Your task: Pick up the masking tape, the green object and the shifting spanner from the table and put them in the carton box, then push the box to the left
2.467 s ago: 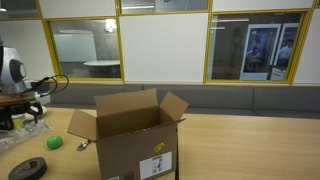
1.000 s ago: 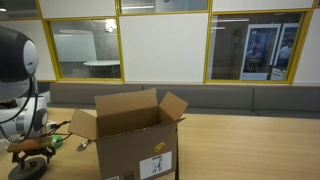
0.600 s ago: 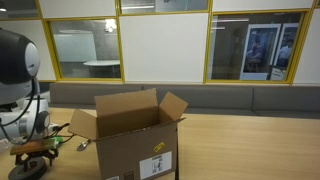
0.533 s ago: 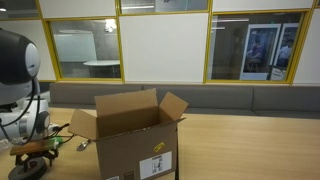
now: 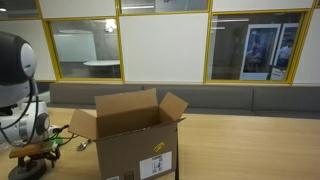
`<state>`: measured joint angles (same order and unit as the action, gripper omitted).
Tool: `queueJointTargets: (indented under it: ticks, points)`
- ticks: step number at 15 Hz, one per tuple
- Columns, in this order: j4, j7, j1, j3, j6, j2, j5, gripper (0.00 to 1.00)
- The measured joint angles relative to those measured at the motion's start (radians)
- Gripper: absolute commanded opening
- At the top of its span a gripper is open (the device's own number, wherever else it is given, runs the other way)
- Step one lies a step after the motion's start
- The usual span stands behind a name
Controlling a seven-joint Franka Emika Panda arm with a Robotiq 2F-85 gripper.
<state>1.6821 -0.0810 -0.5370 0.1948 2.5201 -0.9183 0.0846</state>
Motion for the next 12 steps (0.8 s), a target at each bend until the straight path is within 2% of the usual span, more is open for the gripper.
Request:
queueJointTargets:
  ticks: [2, 3, 4, 6, 12]
  points:
    - [0.000, -0.031, -0.015, -0.014, 0.001, -0.002, 0.011, 1.00]
    - [0.000, -0.044, -0.021, -0.019, 0.001, -0.003, 0.012, 0.75]
    - [0.000, -0.055, -0.026, -0.024, 0.001, -0.004, 0.012, 0.75]
    - [0.000, -0.071, -0.030, -0.031, 0.001, -0.004, 0.012, 0.56]
    - [0.000, -0.110, -0.039, -0.042, 0.014, -0.004, 0.012, 0.11]
